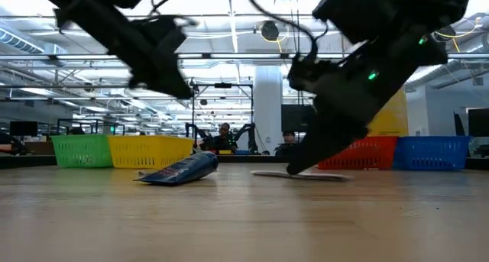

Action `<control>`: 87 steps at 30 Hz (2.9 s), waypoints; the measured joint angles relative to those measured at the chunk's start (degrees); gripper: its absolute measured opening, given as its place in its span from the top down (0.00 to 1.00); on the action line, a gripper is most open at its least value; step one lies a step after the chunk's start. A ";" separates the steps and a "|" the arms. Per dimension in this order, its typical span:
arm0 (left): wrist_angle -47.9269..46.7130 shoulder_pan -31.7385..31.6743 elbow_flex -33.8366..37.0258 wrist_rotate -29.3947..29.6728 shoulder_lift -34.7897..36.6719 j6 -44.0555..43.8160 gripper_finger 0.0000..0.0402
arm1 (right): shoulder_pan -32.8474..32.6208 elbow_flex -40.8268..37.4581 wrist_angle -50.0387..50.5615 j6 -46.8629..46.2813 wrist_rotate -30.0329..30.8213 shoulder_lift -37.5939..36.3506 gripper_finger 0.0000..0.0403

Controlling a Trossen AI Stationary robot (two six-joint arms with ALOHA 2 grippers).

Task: Pick & Place Travel size toiletries
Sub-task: Put the comb into the blue bin

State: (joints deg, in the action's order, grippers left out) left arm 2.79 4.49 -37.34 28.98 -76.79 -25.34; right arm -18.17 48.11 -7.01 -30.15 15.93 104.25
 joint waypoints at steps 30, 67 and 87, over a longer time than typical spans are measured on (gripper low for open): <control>8.01 2.33 -41.42 -26.25 -49.58 12.37 0.99 | -23.07 -15.20 -0.40 9.91 17.91 -18.22 0.48; 0.61 2.34 -43.36 -33.53 -52.42 15.73 0.97 | -16.92 -16.52 -15.16 22.32 23.29 -7.77 0.57; 0.55 2.34 -43.28 -33.98 -52.48 16.45 0.98 | -16.88 -15.46 -15.58 23.76 24.02 -8.41 0.58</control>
State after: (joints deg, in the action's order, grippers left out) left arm 3.33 6.83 -80.62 -5.01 -129.27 -8.89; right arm -35.05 32.65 -22.59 -6.39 39.95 95.84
